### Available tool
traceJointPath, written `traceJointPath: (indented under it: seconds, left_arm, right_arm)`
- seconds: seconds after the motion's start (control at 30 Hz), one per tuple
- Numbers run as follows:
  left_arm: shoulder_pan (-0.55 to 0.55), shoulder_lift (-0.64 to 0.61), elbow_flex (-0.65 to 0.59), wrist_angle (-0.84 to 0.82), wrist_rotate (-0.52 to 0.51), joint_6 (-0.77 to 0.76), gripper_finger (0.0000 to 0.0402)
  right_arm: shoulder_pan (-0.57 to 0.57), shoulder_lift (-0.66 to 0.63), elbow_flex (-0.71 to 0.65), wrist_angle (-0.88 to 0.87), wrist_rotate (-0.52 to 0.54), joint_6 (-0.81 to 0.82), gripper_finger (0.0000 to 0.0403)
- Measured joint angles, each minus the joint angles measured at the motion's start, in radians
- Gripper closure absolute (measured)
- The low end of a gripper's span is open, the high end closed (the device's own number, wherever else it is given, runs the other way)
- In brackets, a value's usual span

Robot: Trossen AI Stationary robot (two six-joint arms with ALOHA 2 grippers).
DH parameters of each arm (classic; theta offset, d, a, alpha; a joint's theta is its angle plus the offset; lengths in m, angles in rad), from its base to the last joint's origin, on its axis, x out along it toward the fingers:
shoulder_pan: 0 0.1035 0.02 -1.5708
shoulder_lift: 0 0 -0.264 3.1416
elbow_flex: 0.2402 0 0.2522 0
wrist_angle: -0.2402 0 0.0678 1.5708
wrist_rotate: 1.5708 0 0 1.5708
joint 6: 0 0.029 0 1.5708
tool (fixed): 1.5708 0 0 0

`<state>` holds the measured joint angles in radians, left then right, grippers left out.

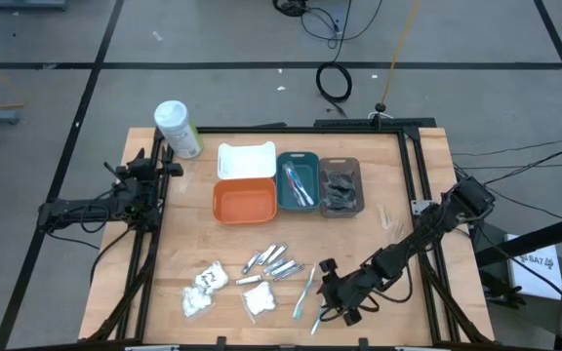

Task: Pick & Place Travel size toiletries
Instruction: Put the blue toothbrush into the dark green bin

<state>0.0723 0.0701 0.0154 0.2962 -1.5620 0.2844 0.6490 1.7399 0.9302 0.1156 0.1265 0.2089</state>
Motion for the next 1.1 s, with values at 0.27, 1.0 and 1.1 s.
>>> traceJointPath:
  seconds: [0.27, 1.0, 1.1]
  left_arm:
    - [0.000, 0.000, 0.000, 0.000, 0.000, 0.000, 0.0117]
    - [0.000, 0.000, 0.000, 0.000, 0.000, 0.000, 0.0117]
    - [0.000, 0.000, 0.000, 0.000, 0.000, 0.000, 0.0117]
  right_arm:
    - [0.007, 0.064, 0.001, -0.013, 0.001, -0.012, 0.0231]
    - [-0.076, 0.046, 0.006, -0.339, 0.080, 0.375, 0.0243]
    - [-0.071, 0.047, 0.006, -0.340, -0.001, 0.397, 0.0243]
